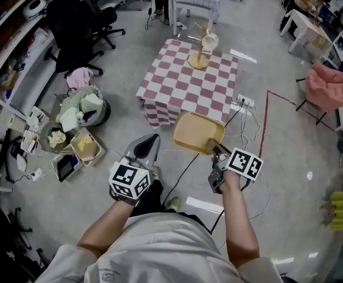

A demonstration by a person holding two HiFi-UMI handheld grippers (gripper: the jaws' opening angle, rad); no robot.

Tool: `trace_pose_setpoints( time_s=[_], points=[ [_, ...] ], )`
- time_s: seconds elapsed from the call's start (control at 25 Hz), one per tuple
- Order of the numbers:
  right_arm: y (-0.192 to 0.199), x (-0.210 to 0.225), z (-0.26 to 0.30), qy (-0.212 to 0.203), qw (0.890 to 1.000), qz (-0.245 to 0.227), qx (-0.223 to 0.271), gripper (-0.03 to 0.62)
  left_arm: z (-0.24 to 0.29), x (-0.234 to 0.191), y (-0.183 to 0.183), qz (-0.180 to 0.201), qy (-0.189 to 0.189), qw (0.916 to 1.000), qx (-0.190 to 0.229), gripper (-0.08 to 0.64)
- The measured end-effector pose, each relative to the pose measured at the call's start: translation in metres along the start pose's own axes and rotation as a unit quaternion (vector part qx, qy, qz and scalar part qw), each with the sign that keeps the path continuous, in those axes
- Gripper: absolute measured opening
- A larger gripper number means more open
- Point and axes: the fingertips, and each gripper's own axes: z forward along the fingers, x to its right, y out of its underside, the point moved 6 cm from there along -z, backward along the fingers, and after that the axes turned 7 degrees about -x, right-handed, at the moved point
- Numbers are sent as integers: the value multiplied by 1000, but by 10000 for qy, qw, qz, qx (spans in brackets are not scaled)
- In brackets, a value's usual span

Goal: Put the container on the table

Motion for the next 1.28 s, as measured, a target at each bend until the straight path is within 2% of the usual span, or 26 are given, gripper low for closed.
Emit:
trace_pose_setpoints(
  time_s=[0.32,0.84,1.04,1.28],
  points=[
    [-28,4,52,213,9997,74,-96,58,48,-43,-6,-10,134,9999,-46,6],
    [-87,-8,180,566,9975,424,-7,58,134,-165,-31,-13,478,9986,-232,6],
    [-93,-4,222,735,9953,634,-42,58,157,-199,-28,66,626,9973,-386,6],
    [-100,13,268,895,9927,776,-213,58,184,-221,-19,-67,726,9960,-513,6]
  ],
)
